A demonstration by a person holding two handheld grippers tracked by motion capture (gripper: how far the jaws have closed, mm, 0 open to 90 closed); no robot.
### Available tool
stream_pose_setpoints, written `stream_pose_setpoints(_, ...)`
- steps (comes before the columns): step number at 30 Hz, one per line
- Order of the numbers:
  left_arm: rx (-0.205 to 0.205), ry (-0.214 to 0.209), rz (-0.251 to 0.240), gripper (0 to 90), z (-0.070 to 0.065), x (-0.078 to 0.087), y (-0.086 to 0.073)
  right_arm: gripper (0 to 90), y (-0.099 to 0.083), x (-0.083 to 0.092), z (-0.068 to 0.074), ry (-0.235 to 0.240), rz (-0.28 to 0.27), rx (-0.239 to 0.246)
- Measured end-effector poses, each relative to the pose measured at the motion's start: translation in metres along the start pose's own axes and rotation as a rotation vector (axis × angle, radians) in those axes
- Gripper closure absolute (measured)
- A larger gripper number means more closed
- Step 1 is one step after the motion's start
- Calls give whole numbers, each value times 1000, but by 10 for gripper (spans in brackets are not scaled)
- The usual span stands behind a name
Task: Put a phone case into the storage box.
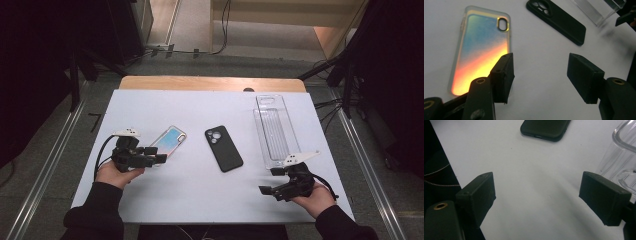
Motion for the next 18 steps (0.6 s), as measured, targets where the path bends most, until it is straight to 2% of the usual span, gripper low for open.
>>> stream_pose_setpoints(6, -44, -13, 20, 343, -14, -4, -7, 118, 0, 0, 0, -2, -2, 0)
stream_pose_setpoints(9, -46, -18, 35, 304, -19, -6, -14, 119, 0, 1, 0, -4, -3, 0)
stream_pose_setpoints(13, -52, -43, 48, 303, -23, -6, -21, 118, 0, 0, -1, -4, -2, -2)
stream_pose_setpoints(18, -62, -55, 54, 303, -29, -5, -29, 119, 0, 1, -1, -6, -6, 0)
Point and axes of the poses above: each handheld gripper's, and its own axes: x roughly backward along the jaws, y roughly out of its top, z roughly to its left, the point moved 3 cm from there along -x, roughly forward along the jaws, and after that the axes turned 10 degrees about z, right-handed, at the moved point
